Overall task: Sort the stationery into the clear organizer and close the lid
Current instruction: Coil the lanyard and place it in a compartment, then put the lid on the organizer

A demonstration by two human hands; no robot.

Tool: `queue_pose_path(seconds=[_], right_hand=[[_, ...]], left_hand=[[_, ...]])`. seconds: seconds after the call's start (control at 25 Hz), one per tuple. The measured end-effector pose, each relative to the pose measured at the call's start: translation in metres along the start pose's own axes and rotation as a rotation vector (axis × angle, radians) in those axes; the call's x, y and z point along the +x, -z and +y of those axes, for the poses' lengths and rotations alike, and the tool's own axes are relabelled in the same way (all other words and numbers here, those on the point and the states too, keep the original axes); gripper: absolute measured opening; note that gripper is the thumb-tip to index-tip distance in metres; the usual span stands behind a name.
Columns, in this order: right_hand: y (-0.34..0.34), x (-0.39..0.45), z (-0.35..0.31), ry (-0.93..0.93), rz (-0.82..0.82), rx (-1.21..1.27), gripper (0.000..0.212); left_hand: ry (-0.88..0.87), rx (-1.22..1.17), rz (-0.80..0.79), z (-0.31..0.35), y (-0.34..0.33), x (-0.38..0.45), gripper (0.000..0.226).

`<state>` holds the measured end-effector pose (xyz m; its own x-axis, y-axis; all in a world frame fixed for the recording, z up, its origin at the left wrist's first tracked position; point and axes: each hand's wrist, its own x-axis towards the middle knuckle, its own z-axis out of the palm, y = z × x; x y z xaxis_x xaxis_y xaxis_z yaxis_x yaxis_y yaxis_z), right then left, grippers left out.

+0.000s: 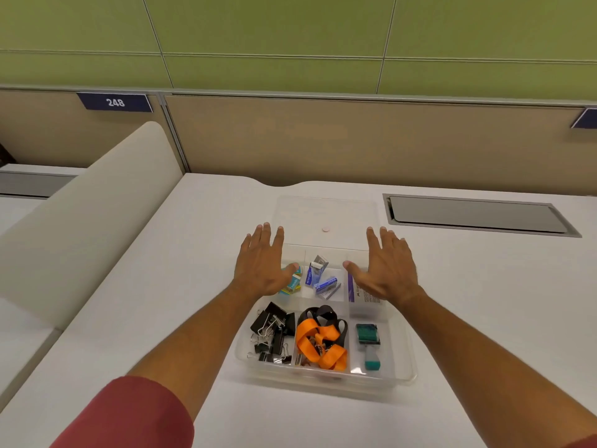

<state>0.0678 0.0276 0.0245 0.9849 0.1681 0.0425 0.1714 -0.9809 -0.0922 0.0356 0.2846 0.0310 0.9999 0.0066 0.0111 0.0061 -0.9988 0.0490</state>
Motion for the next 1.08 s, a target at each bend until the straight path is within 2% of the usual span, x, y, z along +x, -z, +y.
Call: queue_pose_path(seconds=[0.2,0.52,0.8,0.92,1.08], right_hand=[[-0.009,0.039,0.012,-0.021,0.010,0.002,0.100],[-0.017,0.077,0.014,-0.153,-0.040,0.115,0.096],[-0.029,0.110,0.017,-0.294,-0.212,0.258,0.084],[-0.033,0.119,0.020,-0.334,-0.236,0.273,0.077],[-0.034,0.127,0.021,-0.360,-0.157,0.318,0.066]], left_hand=[[0.048,0.037,-0.019,-0.003,-0.005,0.034,0.086],[0.127,-0.166,-0.066,-0.024,-0.023,0.094,0.081],[0.232,-0.363,-0.293,-0.036,-0.050,0.127,0.078],[0.252,-0.407,-0.271,-0.036,-0.051,0.138,0.077],[0.273,-0.497,-0.236,-0.028,-0.049,0.149,0.072]])
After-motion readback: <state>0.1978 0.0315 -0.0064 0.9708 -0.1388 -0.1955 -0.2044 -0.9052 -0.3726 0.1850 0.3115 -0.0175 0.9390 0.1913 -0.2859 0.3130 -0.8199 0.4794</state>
